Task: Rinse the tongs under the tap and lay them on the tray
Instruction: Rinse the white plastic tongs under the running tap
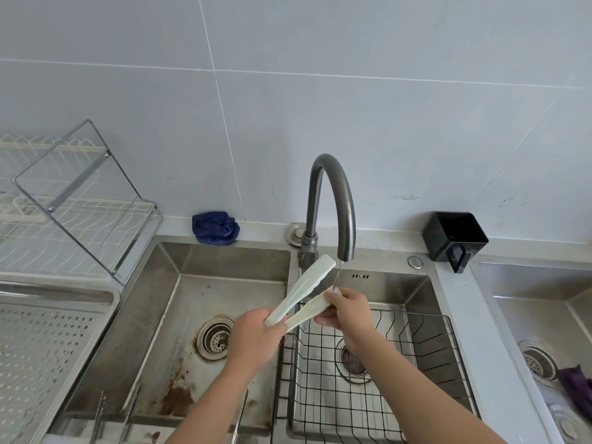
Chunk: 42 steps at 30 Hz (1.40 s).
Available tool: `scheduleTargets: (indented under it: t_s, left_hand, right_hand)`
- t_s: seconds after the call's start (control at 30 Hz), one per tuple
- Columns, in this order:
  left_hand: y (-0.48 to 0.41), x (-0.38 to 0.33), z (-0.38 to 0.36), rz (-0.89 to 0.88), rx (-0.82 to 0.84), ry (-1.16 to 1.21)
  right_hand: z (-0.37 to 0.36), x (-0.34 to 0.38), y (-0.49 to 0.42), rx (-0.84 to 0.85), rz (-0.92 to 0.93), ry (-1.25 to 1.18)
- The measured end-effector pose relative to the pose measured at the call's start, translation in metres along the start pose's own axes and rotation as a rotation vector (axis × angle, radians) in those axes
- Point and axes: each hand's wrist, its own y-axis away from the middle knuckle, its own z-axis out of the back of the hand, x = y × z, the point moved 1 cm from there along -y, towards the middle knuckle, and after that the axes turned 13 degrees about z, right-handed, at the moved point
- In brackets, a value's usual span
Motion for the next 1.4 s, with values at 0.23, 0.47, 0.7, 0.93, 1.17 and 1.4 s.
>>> scheduleTargets:
  t_s: [0.23, 0.47, 0.7, 0.93, 1.17, 1.4]
  left_hand:
    - [-0.019, 0.002, 0.023, -0.114, -0.241, -0.152]
    - [-0.011, 0.005, 0.024, -0.145, -0.296, -0.273]
    - [-0.014, 0.004, 0.022, -0.113, -0.175, 0.093]
    - [-0.015, 0.001, 0.006, -0.108, 0.017, 0.271]
    - [-0.010, -0.015, -0.018, -0.161, -0.019, 0.248]
    - [-0.009, 0.003, -0.008, -0.199, -0.110, 0.146]
  right_hand:
    - [-0.008, -0.011, 0.003, 0.018, -0.073, -0.083]
    - [-0.013, -0.012, 0.007, -0.045, -0.006, 0.158]
    - [-0.024, -0.005, 0.007, 0.015, -0.038, -0.200]
    - [-0.023, -0.007, 0.012, 0.070, -0.087, -0.355]
    - [-0.032, -0.016, 0.013, -0.017, -0.005, -0.383]
    - [-0.001, -0.012, -0.002, -0.237, -0.032, -0.247]
